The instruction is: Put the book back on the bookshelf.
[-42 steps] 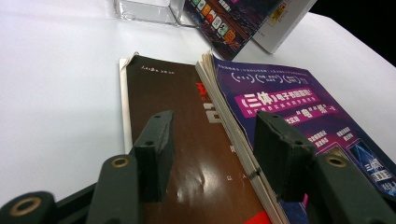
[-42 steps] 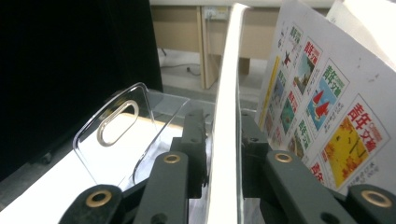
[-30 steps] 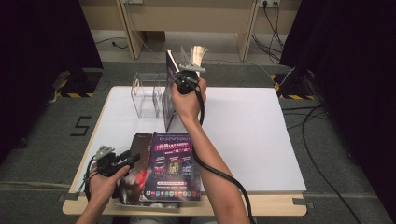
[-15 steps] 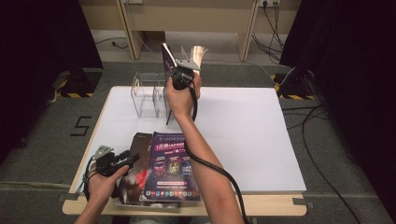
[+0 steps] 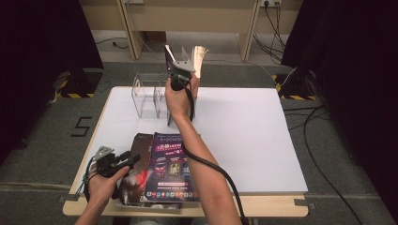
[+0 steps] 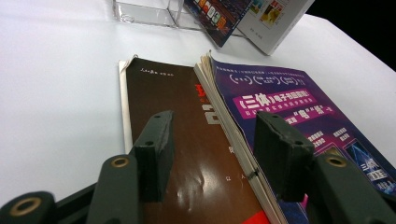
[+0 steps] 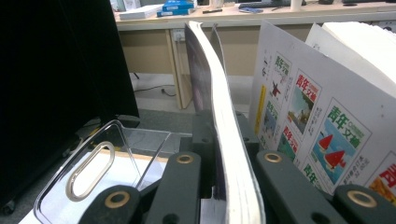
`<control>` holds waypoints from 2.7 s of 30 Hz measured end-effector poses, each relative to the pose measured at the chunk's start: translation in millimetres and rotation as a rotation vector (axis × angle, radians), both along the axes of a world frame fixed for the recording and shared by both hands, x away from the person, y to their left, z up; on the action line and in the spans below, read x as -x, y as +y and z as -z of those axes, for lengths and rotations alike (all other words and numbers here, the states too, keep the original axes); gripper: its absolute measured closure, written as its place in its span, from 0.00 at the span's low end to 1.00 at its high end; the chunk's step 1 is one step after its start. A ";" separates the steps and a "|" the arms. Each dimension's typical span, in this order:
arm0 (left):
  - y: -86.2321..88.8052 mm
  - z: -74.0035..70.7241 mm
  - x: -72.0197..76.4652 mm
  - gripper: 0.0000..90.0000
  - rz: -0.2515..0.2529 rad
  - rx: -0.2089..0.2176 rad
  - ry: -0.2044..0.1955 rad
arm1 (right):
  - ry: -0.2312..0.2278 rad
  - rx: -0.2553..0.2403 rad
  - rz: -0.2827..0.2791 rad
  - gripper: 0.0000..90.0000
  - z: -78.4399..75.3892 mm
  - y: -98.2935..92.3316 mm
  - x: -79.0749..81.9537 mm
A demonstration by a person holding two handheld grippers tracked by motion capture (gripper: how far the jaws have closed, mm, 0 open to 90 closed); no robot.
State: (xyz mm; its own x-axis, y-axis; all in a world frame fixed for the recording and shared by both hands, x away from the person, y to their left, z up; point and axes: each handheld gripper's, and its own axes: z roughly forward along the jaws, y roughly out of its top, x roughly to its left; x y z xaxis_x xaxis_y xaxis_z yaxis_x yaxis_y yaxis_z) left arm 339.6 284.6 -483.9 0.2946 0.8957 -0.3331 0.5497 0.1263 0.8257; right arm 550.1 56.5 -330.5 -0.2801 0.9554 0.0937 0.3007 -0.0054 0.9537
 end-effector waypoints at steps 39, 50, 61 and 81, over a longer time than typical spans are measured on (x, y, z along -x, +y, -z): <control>-7.6 0.5 0.9 0.53 0.018 -0.008 0.001 | 0.147 0.100 -0.023 0.78 20.7 -9.2 37.7; -8.5 0.3 0.4 0.53 0.020 -0.009 -0.002 | 0.151 0.127 -0.034 0.76 28.4 -15.4 44.0; -8.1 -0.5 0.5 0.53 0.020 -0.012 -0.002 | 0.138 0.109 -0.062 0.72 35.0 -20.9 51.8; -14.0 -0.6 0.7 0.52 0.036 -0.016 -0.001 | 0.143 0.041 -0.143 0.70 39.5 -41.3 71.6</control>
